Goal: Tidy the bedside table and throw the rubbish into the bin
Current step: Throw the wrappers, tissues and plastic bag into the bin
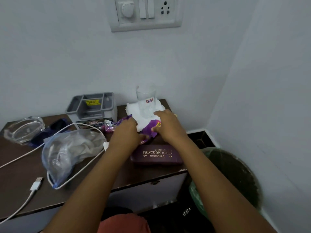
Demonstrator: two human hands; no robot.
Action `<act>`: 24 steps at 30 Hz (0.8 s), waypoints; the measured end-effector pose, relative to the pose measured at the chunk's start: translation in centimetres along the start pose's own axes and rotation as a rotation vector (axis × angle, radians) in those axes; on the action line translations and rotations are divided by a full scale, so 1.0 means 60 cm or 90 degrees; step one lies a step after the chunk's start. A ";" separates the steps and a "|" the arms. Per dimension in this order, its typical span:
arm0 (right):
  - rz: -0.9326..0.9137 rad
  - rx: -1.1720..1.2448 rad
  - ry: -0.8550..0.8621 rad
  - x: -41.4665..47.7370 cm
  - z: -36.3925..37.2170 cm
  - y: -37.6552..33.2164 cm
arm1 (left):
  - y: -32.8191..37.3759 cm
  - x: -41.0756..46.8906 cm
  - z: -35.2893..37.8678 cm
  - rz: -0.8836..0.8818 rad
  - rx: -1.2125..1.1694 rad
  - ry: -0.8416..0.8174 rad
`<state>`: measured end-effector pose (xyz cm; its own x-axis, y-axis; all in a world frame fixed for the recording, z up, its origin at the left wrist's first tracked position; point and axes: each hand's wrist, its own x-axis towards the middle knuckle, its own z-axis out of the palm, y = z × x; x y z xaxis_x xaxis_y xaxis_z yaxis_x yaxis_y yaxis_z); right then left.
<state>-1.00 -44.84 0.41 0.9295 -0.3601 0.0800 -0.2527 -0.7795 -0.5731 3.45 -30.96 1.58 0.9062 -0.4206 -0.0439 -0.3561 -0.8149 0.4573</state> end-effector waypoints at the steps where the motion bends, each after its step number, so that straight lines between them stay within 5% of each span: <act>1: -0.004 -0.042 -0.018 0.005 0.003 0.002 | -0.001 0.002 0.007 -0.003 0.021 -0.021; 13: -0.026 -0.147 -0.036 0.030 0.020 0.018 | -0.008 0.017 0.011 0.004 0.002 -0.052; 21: -0.169 0.026 0.167 0.011 -0.023 0.019 | 0.039 -0.009 -0.028 0.156 -0.034 0.224; 24: -0.158 0.031 0.297 -0.049 -0.092 0.029 | 0.092 -0.048 -0.040 0.189 -0.131 0.238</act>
<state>-5.67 -47.94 3.70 0.7389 -0.3664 0.5655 -0.0180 -0.8497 -0.5270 -0.57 -33.28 6.37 0.8055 -0.4205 0.4175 -0.5926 -0.5706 0.5685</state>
